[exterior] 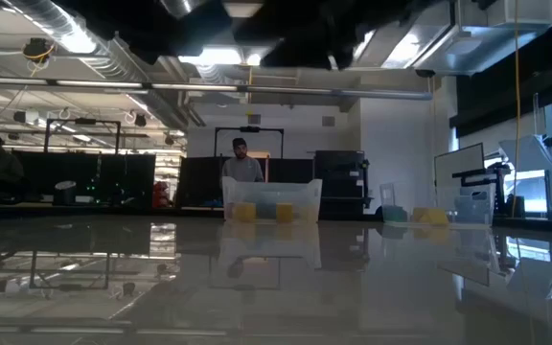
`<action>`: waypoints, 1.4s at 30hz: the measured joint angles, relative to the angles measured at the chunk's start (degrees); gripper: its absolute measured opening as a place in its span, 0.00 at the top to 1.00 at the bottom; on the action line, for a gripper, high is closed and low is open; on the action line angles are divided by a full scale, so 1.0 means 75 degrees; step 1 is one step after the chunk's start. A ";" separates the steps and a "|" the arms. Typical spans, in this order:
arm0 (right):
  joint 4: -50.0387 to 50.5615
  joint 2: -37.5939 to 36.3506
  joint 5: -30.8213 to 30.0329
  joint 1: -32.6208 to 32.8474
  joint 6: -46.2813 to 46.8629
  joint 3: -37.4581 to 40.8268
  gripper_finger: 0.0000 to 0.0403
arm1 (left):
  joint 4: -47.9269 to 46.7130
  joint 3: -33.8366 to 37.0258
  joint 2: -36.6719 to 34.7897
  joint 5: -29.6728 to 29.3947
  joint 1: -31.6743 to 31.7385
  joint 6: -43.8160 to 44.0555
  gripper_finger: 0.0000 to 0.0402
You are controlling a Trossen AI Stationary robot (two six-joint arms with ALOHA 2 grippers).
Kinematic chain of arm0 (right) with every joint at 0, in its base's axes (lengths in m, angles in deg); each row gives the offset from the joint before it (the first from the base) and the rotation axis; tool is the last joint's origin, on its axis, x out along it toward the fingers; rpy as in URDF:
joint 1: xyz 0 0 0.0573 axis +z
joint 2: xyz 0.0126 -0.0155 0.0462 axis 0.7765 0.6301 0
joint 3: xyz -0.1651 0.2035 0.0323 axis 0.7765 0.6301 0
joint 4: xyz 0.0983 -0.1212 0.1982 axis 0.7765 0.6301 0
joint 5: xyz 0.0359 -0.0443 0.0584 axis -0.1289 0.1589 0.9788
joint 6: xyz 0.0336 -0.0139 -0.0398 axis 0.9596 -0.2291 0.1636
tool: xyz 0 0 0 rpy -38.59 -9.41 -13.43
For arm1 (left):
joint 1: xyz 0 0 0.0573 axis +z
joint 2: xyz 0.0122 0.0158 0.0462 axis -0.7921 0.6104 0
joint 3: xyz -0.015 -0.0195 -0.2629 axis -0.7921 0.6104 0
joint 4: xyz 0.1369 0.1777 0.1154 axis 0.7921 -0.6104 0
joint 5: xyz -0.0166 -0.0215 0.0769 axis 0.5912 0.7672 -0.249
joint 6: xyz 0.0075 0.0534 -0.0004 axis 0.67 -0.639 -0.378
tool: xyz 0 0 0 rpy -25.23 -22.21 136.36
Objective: Sort blocks by size
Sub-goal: Put the cylinder blue block into the bottom right transparent bin
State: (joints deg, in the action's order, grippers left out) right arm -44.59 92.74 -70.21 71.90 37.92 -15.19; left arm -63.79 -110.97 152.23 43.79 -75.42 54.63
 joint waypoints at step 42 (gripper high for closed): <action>-0.3719 0.0847 0.2174 -0.0549 -0.1508 -0.0122 0.66 | 0.1925 0.0380 0.0009 0.0241 -0.0115 0.0060 0.61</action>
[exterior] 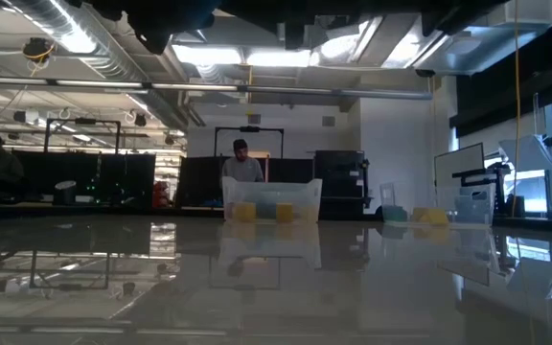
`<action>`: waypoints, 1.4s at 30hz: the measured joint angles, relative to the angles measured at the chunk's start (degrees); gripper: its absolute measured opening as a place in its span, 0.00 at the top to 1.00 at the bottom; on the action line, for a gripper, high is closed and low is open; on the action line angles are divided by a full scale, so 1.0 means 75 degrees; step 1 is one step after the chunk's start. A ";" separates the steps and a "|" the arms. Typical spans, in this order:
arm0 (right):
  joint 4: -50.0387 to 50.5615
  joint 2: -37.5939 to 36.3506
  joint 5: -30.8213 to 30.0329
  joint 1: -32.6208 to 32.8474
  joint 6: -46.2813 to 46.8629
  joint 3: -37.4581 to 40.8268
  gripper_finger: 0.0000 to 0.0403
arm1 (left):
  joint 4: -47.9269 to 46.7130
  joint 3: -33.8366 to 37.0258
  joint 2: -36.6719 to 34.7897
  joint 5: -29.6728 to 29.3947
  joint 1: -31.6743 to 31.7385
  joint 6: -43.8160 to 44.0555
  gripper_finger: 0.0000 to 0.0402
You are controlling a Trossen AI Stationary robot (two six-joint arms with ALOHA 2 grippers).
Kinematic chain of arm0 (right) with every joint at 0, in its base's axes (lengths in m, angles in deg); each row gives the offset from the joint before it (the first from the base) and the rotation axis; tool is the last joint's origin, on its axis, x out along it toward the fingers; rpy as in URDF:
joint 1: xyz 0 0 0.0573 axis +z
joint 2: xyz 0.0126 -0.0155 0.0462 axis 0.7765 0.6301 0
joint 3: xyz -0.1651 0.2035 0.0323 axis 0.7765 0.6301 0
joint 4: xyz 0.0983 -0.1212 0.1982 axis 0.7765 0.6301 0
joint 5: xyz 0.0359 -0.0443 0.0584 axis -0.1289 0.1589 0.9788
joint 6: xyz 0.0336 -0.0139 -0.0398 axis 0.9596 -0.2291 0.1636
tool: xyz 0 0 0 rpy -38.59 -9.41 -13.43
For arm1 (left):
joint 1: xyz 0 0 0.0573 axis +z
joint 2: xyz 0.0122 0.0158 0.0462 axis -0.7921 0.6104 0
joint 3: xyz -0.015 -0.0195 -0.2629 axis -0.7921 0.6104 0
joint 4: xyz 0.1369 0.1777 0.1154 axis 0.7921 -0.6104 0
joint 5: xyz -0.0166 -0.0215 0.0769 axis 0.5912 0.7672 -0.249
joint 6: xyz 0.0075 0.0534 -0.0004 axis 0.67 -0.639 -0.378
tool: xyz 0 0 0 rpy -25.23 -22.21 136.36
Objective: Sort blocks by size
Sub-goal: Put the cylinder blue block into the bottom right transparent bin
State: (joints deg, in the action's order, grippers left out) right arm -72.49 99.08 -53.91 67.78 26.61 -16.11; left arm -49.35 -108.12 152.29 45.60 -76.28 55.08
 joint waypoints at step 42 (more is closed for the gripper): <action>1.0113 -0.3143 -0.1595 0.4659 1.0055 0.0000 0.67 | -0.2960 -0.0061 -0.1524 -0.0064 -0.0254 0.1140 0.47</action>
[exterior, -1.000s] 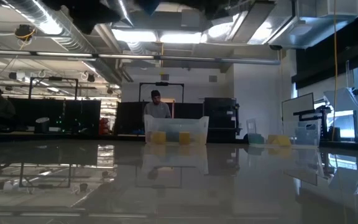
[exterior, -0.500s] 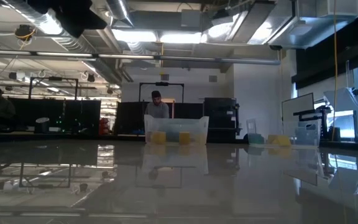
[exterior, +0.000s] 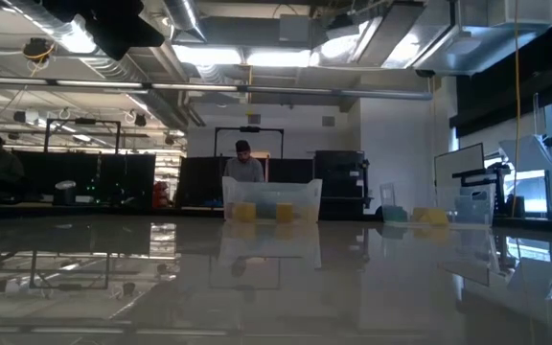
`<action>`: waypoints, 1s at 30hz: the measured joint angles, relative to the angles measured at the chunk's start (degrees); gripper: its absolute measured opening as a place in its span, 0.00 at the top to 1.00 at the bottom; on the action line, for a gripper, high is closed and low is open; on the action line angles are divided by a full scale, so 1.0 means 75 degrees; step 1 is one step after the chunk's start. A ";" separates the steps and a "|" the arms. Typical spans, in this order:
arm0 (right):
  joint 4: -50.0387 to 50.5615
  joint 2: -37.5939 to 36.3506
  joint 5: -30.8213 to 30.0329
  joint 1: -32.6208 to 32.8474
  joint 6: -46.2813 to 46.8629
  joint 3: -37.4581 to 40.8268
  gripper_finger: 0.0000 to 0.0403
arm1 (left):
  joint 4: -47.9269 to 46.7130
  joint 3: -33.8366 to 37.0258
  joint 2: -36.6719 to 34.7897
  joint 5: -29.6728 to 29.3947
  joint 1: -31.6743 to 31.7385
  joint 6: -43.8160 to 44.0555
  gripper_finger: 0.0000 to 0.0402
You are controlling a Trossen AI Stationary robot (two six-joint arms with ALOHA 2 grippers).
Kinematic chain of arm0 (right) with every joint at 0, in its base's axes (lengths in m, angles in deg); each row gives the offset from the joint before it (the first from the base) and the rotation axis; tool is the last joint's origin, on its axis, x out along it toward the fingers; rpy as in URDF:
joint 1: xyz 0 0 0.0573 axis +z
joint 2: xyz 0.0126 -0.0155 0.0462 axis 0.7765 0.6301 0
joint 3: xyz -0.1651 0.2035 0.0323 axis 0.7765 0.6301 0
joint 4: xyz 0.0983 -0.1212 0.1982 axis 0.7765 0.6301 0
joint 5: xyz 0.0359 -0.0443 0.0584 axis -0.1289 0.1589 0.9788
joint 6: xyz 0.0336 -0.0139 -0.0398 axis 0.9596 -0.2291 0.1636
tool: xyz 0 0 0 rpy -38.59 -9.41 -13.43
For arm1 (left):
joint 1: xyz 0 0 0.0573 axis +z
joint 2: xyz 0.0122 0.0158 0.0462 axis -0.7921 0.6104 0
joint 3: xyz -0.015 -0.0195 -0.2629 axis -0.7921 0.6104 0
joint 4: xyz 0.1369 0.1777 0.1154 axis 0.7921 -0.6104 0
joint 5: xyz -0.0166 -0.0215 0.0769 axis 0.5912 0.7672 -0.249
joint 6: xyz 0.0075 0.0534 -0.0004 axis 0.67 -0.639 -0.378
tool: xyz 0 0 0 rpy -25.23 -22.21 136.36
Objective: Sort blocks by size
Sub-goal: Put the cylinder blue block into the bottom right transparent bin
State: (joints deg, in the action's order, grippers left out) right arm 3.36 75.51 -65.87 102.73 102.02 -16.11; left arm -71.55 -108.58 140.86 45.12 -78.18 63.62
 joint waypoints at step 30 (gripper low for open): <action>0.2055 0.1799 0.0875 0.1044 0.3591 0.0009 0.66 | 0.0169 0.0003 0.0000 -0.0175 0.0003 -0.0124 0.47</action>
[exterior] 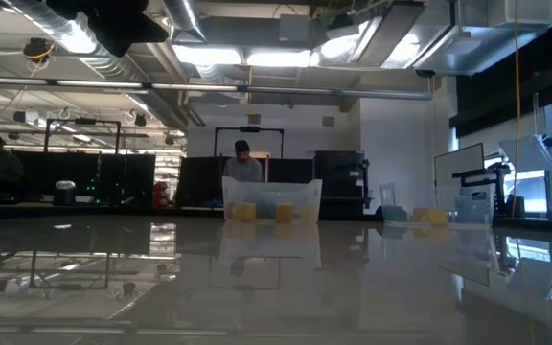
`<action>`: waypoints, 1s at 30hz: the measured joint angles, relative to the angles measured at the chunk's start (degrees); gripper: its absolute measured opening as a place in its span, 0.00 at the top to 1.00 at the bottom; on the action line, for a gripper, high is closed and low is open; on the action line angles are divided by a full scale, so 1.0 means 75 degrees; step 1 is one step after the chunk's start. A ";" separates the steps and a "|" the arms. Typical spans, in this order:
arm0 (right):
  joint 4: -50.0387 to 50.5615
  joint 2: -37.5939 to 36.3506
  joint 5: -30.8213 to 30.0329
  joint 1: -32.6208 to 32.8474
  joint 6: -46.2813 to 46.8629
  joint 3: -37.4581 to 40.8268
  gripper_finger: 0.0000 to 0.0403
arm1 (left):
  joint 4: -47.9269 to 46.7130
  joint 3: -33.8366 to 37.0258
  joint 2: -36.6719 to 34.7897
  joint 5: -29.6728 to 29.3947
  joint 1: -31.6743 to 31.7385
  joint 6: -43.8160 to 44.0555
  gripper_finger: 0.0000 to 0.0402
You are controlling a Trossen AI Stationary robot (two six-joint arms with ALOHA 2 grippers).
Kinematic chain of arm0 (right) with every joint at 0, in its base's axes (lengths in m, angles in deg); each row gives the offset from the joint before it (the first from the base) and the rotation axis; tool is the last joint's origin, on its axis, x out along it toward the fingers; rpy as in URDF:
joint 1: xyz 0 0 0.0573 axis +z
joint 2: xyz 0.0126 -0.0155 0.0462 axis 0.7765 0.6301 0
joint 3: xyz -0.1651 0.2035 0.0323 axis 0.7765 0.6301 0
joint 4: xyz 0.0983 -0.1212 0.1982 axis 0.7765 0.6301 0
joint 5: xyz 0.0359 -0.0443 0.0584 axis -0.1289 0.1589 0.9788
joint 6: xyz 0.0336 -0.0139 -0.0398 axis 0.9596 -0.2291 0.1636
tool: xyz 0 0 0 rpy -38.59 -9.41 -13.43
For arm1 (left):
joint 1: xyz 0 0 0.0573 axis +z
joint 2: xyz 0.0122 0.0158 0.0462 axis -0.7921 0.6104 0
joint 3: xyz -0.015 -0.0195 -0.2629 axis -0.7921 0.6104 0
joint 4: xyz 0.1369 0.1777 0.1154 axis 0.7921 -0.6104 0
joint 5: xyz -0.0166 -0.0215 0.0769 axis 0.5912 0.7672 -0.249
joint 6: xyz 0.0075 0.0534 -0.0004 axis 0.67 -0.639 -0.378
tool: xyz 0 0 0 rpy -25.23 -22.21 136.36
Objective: Sort blocks by size
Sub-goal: Put the cylinder blue block into the bottom right transparent bin
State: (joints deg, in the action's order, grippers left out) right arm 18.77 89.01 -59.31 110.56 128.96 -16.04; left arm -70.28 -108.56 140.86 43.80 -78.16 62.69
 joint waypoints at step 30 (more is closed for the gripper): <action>0.1345 -0.0004 0.0315 -0.0166 0.0367 -0.0698 0.47 | 0.0006 0.0000 0.0003 0.0004 0.0000 0.0011 0.47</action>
State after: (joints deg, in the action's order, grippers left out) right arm 28.86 88.98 -56.95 109.31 131.72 -21.28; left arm -70.24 -108.55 140.88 43.83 -78.16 62.77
